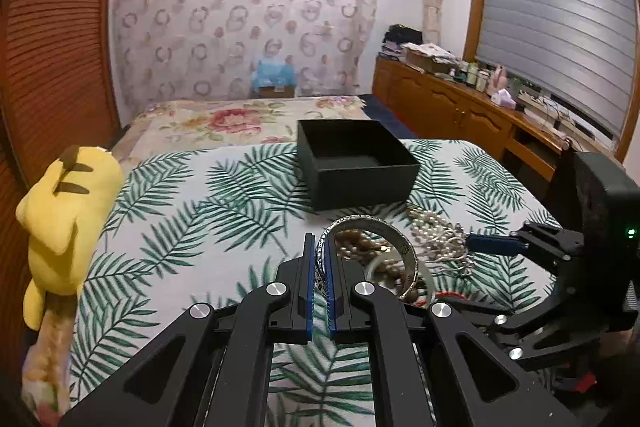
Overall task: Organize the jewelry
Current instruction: 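Grasp the silver bangle with the left gripper while the right gripper approaches the jade bangle, then grasp the pale jade bangle with the right gripper and lift it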
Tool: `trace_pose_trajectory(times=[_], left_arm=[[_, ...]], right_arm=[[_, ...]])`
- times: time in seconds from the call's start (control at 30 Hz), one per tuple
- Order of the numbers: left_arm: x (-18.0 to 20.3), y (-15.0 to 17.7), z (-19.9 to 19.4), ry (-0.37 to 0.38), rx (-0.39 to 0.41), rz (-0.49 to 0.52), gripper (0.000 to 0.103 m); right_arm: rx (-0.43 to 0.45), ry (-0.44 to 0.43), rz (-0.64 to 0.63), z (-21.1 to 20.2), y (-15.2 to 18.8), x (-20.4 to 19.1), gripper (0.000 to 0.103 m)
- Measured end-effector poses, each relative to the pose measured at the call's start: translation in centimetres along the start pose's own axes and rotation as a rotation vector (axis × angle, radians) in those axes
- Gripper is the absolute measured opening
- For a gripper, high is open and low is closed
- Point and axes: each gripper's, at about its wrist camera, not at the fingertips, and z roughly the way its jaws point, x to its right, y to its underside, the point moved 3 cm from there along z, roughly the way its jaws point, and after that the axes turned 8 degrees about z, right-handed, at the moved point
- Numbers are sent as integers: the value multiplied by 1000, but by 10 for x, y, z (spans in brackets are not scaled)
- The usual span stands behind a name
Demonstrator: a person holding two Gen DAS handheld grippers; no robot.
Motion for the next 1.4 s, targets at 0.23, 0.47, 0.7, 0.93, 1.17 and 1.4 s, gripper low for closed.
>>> trace_pose_trajectory(times=[0.23,0.47,0.7,0.93,1.17,1.4], left_arm=[[-13,7,-3,-16,7,-24,4],[-18,12,-3,-19,8,-39,4],[-20,13,-2,-23,10,-40,4],[-24,6,1,-22,18,-41,4],[-23,-10,11,-14,31,-30,4],[-20,-30,30,-15,38,-2,4]], right_arm=[[-74,-10,-49,29,-8,-15,85],[-125,29,-94,43,-9,-19,86],[-125,11,-127,40,-7,-19,74],[-24,-23,-100,9,-25,-10,74],[39,34,-96,3,-61,23,74],[78,79,-46,15,-96,64,75]])
